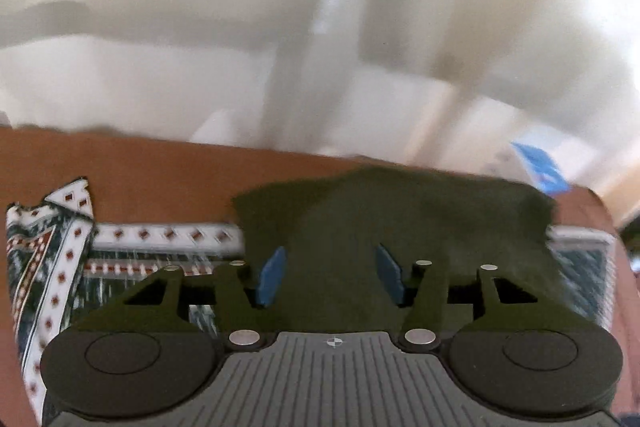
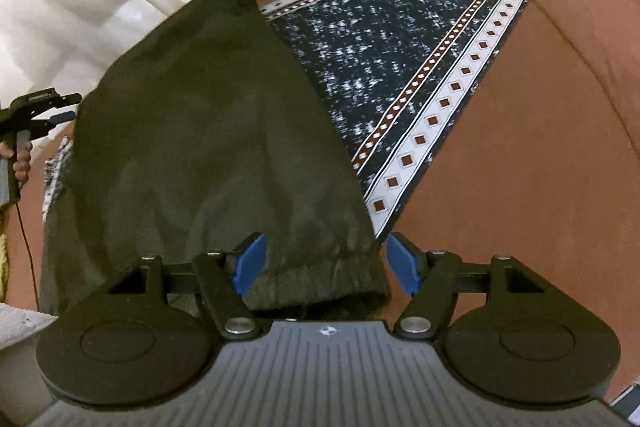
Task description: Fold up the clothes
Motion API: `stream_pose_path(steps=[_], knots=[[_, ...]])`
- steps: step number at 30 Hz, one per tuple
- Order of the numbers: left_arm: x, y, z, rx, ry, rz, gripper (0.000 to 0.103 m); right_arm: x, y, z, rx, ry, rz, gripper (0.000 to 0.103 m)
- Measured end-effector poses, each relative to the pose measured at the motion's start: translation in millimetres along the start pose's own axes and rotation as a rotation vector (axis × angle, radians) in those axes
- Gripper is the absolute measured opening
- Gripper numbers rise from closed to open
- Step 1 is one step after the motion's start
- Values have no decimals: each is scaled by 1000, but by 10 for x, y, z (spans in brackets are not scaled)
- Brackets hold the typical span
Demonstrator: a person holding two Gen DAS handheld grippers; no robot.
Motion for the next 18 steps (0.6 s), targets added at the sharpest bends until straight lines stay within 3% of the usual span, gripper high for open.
stream_pose_path(steps=[5,9,11,15,18], knots=[[-741,737,-473,80,115,43,77,-143,193,222,-55,-85,-2,71],[-1050,1728,-791,152,164,161,80,-189,425,320,-94,-168,13,71],[-1076,2238,-942,207,167,231,80,-191,561,359,-111,-200,24,71],[-1006,2975,-1250,327,141,261,80,-210,782,418,-113,-274,44,71],[-808,3141,-1337,385,79,245,80,-232,843,439,-146,-299,44,71]])
Point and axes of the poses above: each gripper's, at about its wrist camera, not at the fingertips, and x roughly the way its jaws point, z to its left, y to its underside, the point moved 10 cm from there along x, roughly the way its jaws point, and after that the axes turned 11 degrees about -x, right-handed, at the moved point
